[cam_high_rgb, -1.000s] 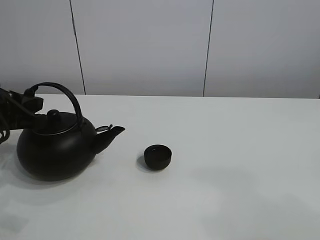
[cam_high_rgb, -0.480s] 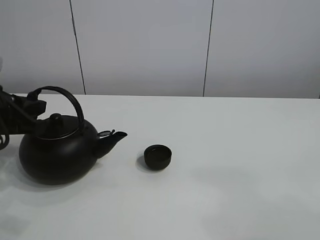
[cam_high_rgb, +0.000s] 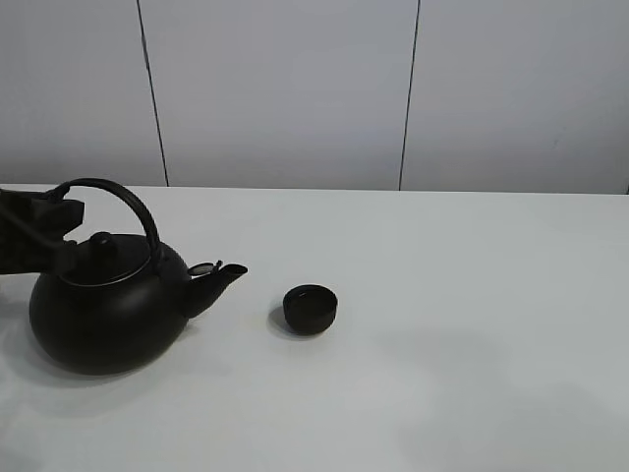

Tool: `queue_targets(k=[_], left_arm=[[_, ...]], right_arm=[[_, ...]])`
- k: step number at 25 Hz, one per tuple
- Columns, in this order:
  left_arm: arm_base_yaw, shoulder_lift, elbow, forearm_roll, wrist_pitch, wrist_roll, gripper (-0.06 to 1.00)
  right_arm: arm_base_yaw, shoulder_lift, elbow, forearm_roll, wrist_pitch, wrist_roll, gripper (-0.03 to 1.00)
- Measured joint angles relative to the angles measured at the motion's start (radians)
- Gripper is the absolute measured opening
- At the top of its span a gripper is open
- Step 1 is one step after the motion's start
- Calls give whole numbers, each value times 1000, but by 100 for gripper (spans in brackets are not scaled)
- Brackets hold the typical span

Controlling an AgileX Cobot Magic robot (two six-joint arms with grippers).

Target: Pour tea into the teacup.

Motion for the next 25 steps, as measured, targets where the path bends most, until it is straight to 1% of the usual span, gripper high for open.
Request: queue_targets(k=[4, 11, 19, 21, 25], left_arm=[[0, -3, 24, -1, -13, -10, 26], [0, -33, 84, -4, -13, -29, 27], [0, -116, 142, -31, -20, -31, 27], [0, -117, 155, -48, -22, -23, 27], [0, -117, 164, -125, -22, -16, 27]], right_arm=[[0, 0, 0, 0, 0, 0, 45], [0, 0, 0, 0, 0, 0, 45], [0, 0, 0, 0, 0, 0, 45], [0, 0, 0, 0, 0, 0, 45], [0, 0, 0, 0, 0, 0, 45]])
